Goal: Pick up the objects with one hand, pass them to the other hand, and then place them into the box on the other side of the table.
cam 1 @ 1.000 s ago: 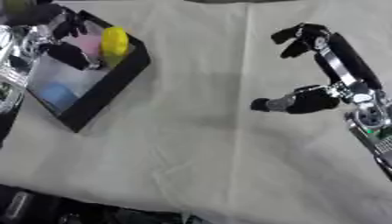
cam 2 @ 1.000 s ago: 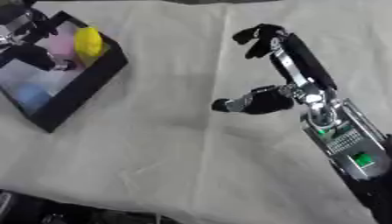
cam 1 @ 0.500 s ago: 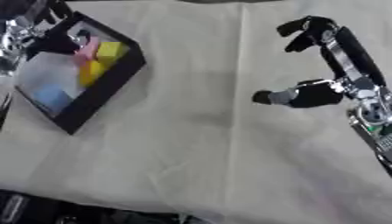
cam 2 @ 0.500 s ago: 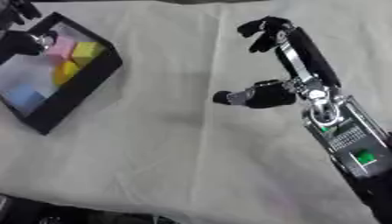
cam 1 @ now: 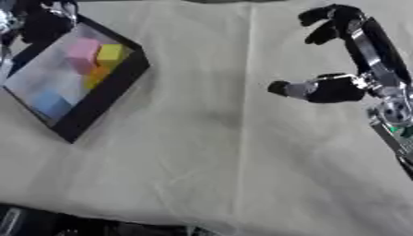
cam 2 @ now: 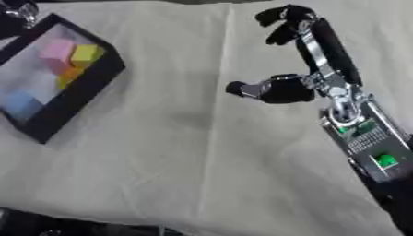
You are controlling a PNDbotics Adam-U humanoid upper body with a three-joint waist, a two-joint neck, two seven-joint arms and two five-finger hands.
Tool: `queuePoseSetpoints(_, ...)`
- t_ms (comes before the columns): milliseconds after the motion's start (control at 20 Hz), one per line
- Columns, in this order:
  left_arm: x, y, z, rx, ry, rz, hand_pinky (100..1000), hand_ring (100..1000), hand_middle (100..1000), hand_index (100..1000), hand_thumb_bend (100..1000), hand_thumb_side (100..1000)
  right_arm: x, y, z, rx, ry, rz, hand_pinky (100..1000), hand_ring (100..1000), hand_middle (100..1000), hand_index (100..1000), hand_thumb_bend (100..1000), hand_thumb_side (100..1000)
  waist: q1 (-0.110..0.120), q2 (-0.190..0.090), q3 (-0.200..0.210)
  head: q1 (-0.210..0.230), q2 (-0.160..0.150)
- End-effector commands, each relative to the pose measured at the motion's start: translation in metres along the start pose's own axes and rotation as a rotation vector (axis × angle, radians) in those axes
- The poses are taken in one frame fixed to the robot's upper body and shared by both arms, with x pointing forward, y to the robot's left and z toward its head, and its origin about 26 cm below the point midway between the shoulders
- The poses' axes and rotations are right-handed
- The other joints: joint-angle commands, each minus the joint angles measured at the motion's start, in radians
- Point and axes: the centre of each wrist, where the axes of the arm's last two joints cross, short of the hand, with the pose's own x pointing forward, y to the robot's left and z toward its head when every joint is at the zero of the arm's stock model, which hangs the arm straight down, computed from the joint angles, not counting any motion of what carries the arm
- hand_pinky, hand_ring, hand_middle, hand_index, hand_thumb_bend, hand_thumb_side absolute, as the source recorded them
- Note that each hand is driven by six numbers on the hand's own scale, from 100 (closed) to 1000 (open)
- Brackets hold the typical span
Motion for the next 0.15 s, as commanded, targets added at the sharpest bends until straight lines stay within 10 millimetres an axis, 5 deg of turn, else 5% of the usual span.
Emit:
queuePoseSetpoints(50,-0.0010,0.0115,0.0056,0.103,-0.061,0.187,824,634,650,749,100,880,0.0071,-0.0222,-0.0020,-0.090,-0.011,-0.014,636,608,688,771,690,231,-0.016,-0.032,-0.006,-0.038,-0.002)
queuePoseSetpoints(150,-0.0067,0.0070,0.0093,0.135,-0.097,0.305,831,644,664,761,100,875,0.0053,-0.0316,-0.0014,-0.133,0.011,-0.039,627,604,686,770,673,208,-0.018,-0.033,-0.013,-0.053,-0.002)
